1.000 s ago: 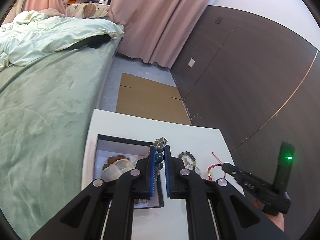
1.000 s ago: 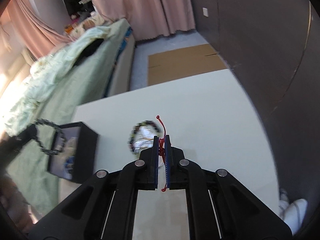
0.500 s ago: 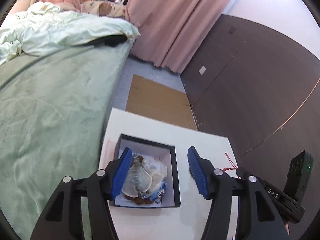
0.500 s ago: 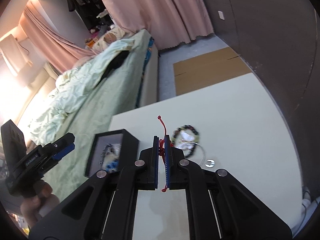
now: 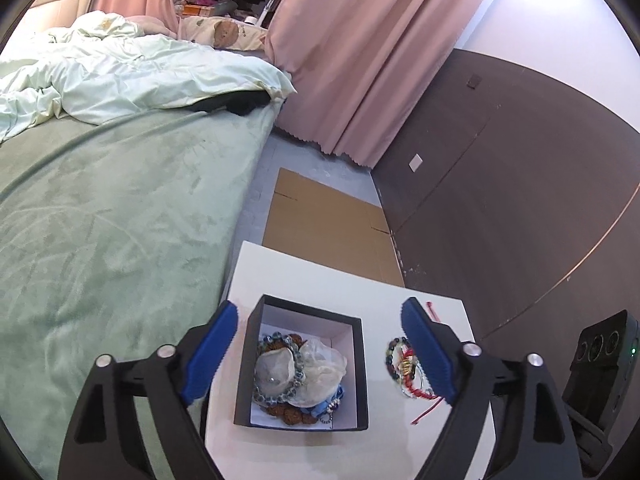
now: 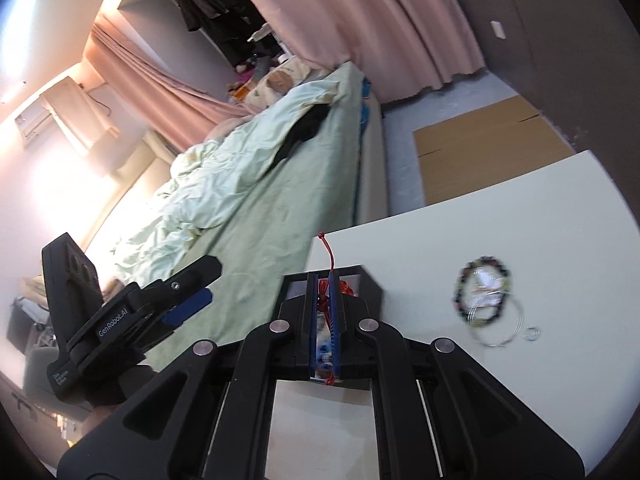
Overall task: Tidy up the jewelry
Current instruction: 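Carry both bracelets into the black box and open both grippers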
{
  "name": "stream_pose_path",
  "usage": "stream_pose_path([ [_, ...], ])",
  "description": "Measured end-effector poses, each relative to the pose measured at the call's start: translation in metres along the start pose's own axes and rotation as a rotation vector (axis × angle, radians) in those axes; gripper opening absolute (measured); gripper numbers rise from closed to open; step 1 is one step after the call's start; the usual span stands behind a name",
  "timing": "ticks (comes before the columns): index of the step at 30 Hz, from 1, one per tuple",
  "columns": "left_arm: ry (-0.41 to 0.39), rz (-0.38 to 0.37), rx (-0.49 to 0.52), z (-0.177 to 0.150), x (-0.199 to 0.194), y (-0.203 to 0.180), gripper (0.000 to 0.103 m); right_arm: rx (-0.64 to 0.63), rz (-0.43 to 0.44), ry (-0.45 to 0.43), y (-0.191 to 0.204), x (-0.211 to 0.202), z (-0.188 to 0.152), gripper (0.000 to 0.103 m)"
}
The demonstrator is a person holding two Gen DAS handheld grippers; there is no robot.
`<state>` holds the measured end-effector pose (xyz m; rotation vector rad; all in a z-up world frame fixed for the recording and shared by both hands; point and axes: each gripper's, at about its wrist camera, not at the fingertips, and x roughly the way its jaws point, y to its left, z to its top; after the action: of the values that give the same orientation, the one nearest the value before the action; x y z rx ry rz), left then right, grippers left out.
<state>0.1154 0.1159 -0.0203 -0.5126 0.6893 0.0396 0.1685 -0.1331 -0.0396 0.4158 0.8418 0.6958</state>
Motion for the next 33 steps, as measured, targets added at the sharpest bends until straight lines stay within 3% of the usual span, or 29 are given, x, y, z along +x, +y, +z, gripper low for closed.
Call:
stream_pose_path([
  [8, -0.016, 0.013, -0.033, 0.007, -0.004, 0.009, 0.092, 0.057, 0.129, 0.018, 0.010, 0.024, -0.003, 0.008],
  [9, -0.017, 0.013, -0.035, 0.008, -0.004, 0.010, 0.092, 0.058, 0.111, 0.025, 0.009, 0.029, -0.003, 0.010],
  [11, -0.015, 0.014, -0.036, 0.008, -0.003, 0.009, 0.092, 0.069, 0.073, 0.062, 0.004, 0.038, -0.005, 0.045],
  [14, -0.012, 0.011, -0.031, 0.008, -0.004, 0.008, 0.092, 0.095, 0.058, 0.047, -0.006, 0.035, -0.006, 0.055],
  [22, 0.013, -0.002, -0.016, 0.003, 0.002, 0.002, 0.092, 0.088, -0.001, 0.022, -0.023, 0.007, -0.001, 0.056],
  [33, 0.056, -0.043, 0.074, -0.019, 0.011, -0.037, 0.092, 0.118, -0.182, 0.032, -0.065, -0.039, -0.002, 0.056],
])
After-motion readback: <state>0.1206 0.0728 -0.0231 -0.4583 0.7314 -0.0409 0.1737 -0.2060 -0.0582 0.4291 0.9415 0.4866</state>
